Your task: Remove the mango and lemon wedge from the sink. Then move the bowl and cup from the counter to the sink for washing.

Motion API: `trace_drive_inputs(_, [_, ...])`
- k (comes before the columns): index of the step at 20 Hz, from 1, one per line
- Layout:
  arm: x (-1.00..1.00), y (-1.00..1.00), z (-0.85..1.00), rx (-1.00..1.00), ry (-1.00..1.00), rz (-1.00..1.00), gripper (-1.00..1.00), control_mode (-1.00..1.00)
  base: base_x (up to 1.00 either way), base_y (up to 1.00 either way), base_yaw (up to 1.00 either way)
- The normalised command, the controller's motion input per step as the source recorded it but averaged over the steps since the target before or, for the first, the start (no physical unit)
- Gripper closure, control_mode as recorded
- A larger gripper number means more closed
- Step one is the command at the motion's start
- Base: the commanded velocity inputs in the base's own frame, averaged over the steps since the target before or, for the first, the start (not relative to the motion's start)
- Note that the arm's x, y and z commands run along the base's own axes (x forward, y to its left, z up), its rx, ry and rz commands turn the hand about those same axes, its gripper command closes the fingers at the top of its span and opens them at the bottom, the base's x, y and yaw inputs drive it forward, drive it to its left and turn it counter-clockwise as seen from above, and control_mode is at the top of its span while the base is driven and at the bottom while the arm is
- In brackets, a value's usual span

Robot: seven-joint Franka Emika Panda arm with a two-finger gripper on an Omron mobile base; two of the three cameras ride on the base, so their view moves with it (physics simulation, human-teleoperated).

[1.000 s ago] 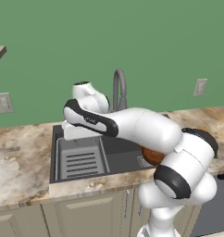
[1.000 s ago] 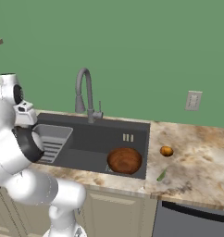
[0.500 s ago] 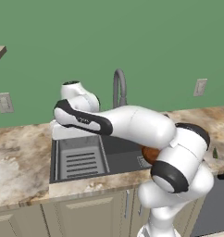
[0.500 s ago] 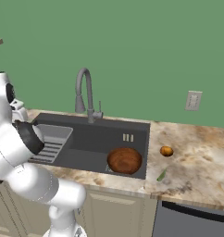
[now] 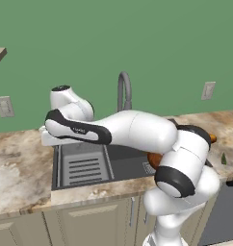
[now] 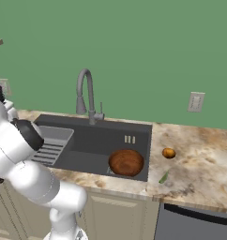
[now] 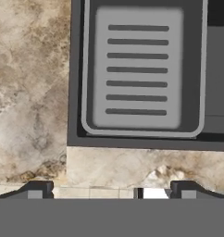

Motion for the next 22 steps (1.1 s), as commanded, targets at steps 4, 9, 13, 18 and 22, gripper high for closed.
trace_drive_inputs(4, [0.0, 0.31, 0.03, 0.01, -0.08, 0.0, -1.0, -1.0, 0.0, 0.0, 0.0])
trace_drive_inputs(9, [0.0, 0.3, 0.05, 0.02, -0.02, 0.0, -1.0, -1.0, 0.0, 0.0, 0.0])
trace_drive_inputs(13, [0.0, 0.3, 0.05, 0.03, -0.02, 0.0, -1.0, -1.0, 0.0, 0.0, 0.0])
trace_drive_inputs(18, [0.0, 0.23, 0.01, 0.05, -0.02, 0.0, -1.0, -1.0, 0.0, 0.0, 0.0])
trace_drive_inputs(22, [0.0, 0.14, 0.0, 0.03, -0.13, 0.0, -1.0, -1.0, 0.0, 0.0, 0.0])
